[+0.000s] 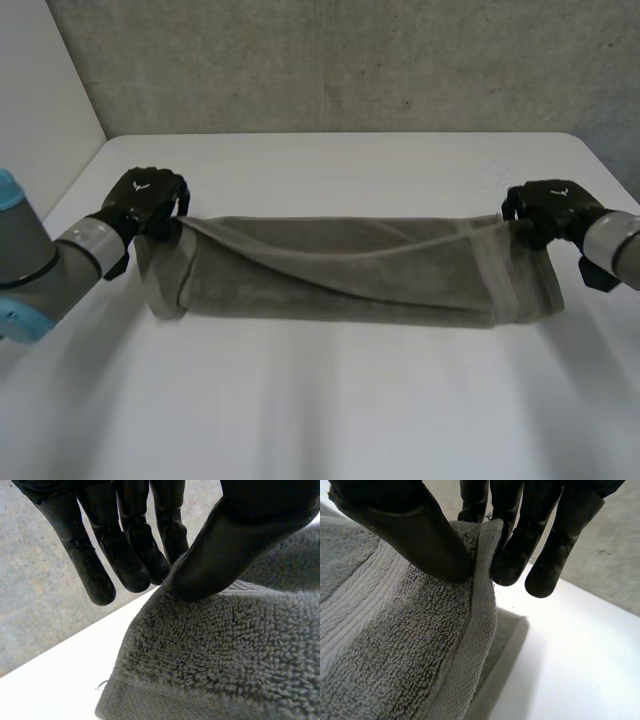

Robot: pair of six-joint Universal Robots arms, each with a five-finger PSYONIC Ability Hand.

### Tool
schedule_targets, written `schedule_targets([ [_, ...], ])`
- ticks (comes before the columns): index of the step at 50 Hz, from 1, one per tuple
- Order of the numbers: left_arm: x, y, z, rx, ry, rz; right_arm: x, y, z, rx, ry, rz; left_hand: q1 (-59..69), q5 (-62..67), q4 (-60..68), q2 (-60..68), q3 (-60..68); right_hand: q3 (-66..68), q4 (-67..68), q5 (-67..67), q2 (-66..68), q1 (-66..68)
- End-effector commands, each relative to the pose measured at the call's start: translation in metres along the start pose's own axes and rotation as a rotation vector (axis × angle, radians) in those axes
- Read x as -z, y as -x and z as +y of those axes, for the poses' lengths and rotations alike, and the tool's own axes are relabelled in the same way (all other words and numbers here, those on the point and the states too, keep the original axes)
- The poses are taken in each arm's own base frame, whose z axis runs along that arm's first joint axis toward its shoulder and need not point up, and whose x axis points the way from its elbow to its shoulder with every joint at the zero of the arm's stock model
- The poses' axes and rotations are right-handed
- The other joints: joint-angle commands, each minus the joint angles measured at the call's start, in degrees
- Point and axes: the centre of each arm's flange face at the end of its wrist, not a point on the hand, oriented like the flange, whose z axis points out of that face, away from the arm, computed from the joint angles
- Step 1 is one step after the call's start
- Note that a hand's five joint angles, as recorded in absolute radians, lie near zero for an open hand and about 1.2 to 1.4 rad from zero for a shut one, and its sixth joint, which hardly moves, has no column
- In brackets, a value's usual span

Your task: Fold the towel.

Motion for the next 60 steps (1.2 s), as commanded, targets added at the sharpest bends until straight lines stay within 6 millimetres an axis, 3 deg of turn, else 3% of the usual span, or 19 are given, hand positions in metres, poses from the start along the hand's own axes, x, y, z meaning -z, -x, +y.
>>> schedule_targets([
  [1, -0.041, 0.009, 0.005, -0.042, -0.072, 0.01, -0.031, 0.001, -0.008, 0.023, -0.067, 0.098, 5.4, 5.0, 1.9, 2.1, 2.5, 2.5, 2.8, 3.0, 3.9, 2.9],
  [12, -0.068, 0.014, 0.026, -0.057, -0.1, 0.014, -0.06, 0.006, -0.007, 0.046, -0.108, 0.147, 5.4, 5.0, 1.9, 2.1, 2.5, 2.5, 2.8, 3.0, 3.9, 2.9],
  [27, -0.075, 0.004, 0.042, -0.052, -0.095, 0.057, -0.08, 0.003, 0.013, 0.054, -0.082, 0.206, 5.4, 5.0, 1.9, 2.1, 2.5, 2.5, 2.8, 3.0, 3.9, 2.9],
  [28, -0.075, 0.003, 0.042, -0.052, -0.095, 0.059, -0.081, 0.003, 0.014, 0.054, -0.08, 0.204, 2.8, 2.3, -0.8, -0.5, -0.2, 2.5, 2.8, 3.0, 3.9, 2.9],
  [29, -0.075, 0.003, 0.042, -0.049, -0.094, 0.059, -0.081, 0.003, 0.014, 0.054, -0.08, 0.204, -8.1, -8.5, -11.6, -11.4, -11.0, 2.5, 2.8, 3.0, 3.9, 2.9],
  [32, -0.075, 0.003, 0.041, -0.052, -0.095, 0.06, -0.082, 0.004, 0.015, 0.054, -0.079, 0.202, -14.6, -15.0, -18.1, -17.9, -17.5, 2.5, 2.8, 3.0, 3.9, 2.9],
  [33, -0.075, 0.003, 0.04, -0.052, -0.098, 0.058, -0.082, 0.006, 0.015, 0.055, -0.08, 0.199, -20.2, -20.7, -23.8, -23.5, -23.2, -20.2, -19.9, -19.7, -18.9, -19.8],
  [34, -0.075, 0.004, 0.037, -0.055, -0.102, 0.057, -0.082, 0.006, 0.015, 0.055, -0.08, 0.199, -25.4, -25.9, -29.0, -28.8, -28.4, -20.5, -20.2, -20.0, -19.1, -20.1],
  [35, -0.075, 0.004, 0.037, -0.055, -0.102, 0.057, -0.082, 0.008, 0.013, 0.057, -0.085, 0.197, -25.5, -26.0, -29.1, -28.8, -28.5, -46.4, -46.1, -45.9, -45.1, -46.0],
  [38, -0.074, 0.002, 0.029, -0.057, -0.108, 0.057, -0.081, 0.012, 0.004, 0.063, -0.105, 0.201, -37.1, -37.6, -40.7, -40.4, -40.1, -59.8, -59.5, -59.3, -58.4, -59.4],
  [39, -0.073, 0.003, 0.022, -0.063, -0.119, 0.053, -0.081, 0.012, 0.004, 0.063, -0.105, 0.201, -49.8, -50.2, -53.3, -53.1, -52.7, -59.8, -59.5, -59.3, -58.5, -59.4],
  [40, -0.072, 0.004, 0.013, -0.067, -0.126, 0.05, -0.08, 0.014, -0.002, 0.066, -0.115, 0.203, -64.0, -64.5, -67.6, -67.4, -67.0, -63.8, -63.5, -63.3, -62.5, -63.4],
  [44, -0.067, 0.004, -0.008, -0.075, -0.144, 0.049, -0.073, 0.015, -0.017, 0.071, -0.143, 0.216, -64.0, -64.5, -67.6, -67.3, -67.0, -65.4, -65.1, -64.9, -64.0, -65.0],
  [46, -0.062, 0.006, -0.02, -0.076, -0.148, 0.047, -0.06, 0.011, -0.04, 0.073, -0.181, 0.242, -64.0, -64.5, -67.6, -67.3, -67.0, -65.4, -65.1, -64.9, -64.0, -65.0],
  [48, -0.051, 0.006, -0.043, -0.074, -0.147, 0.044, -0.051, 0.01, -0.053, 0.072, -0.202, 0.251, -64.0, -64.5, -67.6, -67.3, -67.0, -65.2, -64.9, -64.7, -63.8, -64.8],
  [51, -0.033, 0.007, -0.061, -0.062, -0.123, 0.04, -0.032, 0.012, -0.069, 0.077, -0.226, 0.249, -64.0, -64.5, -67.6, -67.3, -67.0, -65.0, -64.7, -64.5, -63.7, -64.6],
  [54, -0.023, 0.005, -0.066, -0.051, -0.101, 0.039, -0.01, 0.016, -0.08, 0.082, -0.232, 0.242, -64.0, -64.5, -67.6, -67.3, -67.0, -64.2, -63.9, -63.7, -62.8, -63.8],
  [56, -0.001, -0.003, -0.067, -0.017, -0.038, 0.046, -0.001, 0.019, -0.08, 0.088, -0.222, 0.236, -63.7, -64.1, -67.3, -67.0, -66.7, -64.0, -63.7, -63.5, -62.7, -63.6],
  [60, 0.022, -0.013, -0.054, 0.03, 0.055, 0.049, 0.022, 0.034, -0.062, 0.093, -0.156, 0.164, -63.3, -63.8, -66.9, -66.7, -66.3, -61.9, -61.5, -61.4, -60.5, -61.4],
])
